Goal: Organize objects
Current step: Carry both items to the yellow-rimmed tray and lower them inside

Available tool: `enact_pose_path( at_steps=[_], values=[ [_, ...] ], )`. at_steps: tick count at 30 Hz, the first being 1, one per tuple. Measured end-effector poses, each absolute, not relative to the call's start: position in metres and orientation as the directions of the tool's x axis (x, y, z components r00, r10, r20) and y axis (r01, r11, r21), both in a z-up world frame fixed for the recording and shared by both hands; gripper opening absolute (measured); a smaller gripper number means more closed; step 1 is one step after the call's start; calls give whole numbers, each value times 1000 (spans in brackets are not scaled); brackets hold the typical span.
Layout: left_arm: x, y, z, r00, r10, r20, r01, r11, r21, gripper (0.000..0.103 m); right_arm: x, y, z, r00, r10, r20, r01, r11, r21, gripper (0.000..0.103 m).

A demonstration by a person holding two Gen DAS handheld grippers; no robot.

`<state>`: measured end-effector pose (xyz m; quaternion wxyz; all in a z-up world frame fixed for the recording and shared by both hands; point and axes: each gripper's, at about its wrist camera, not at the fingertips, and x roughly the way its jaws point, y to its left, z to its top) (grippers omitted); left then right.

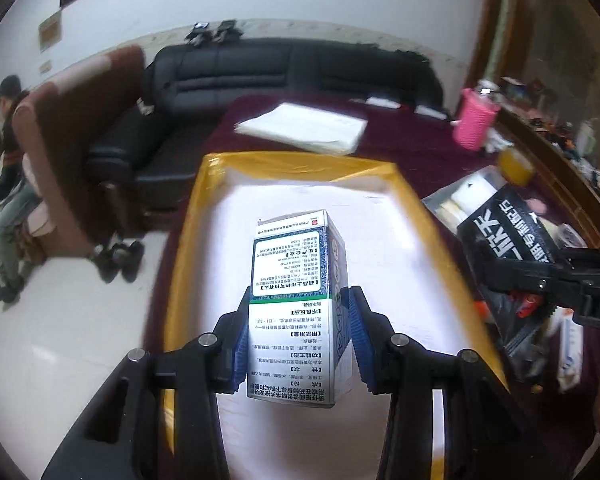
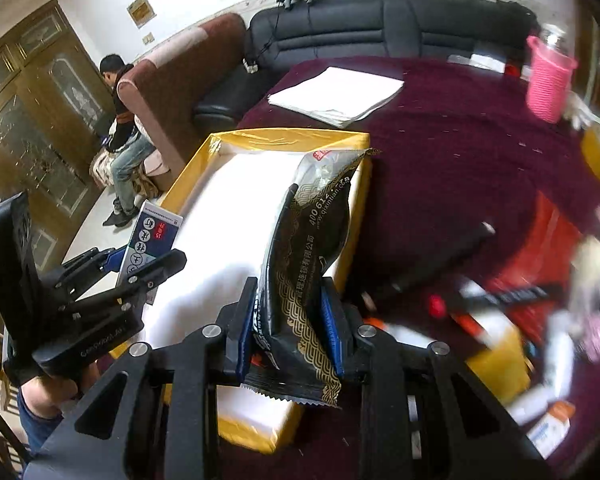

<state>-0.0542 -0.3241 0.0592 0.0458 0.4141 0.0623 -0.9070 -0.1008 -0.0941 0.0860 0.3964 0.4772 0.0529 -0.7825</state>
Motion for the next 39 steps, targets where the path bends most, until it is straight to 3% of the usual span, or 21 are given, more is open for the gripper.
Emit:
enact_pose_path(
  at_steps=[11, 25, 31, 39],
  values=[
    [-106, -366, 48, -577, -71, -814, 171, -985, -36, 38, -140, -177, 62, -182, -552, -814, 673, -673, 306, 26],
    [-135, -382, 38, -560, -19, -828, 175, -980, -96, 39, -185, -210, 33, -93, -659, -746, 563, -653, 507, 27],
    [-135, -387, 38, -554, 17, -832, 164, -978, -129, 41, -185, -216, 28, -92, -647, -757, 571, -657, 492, 27],
    [-116, -389, 44, -584, 58, -810, 170, -966, -193, 45, -179, -216, 32, -103, -565, -819, 601, -691, 401, 34]
  ],
)
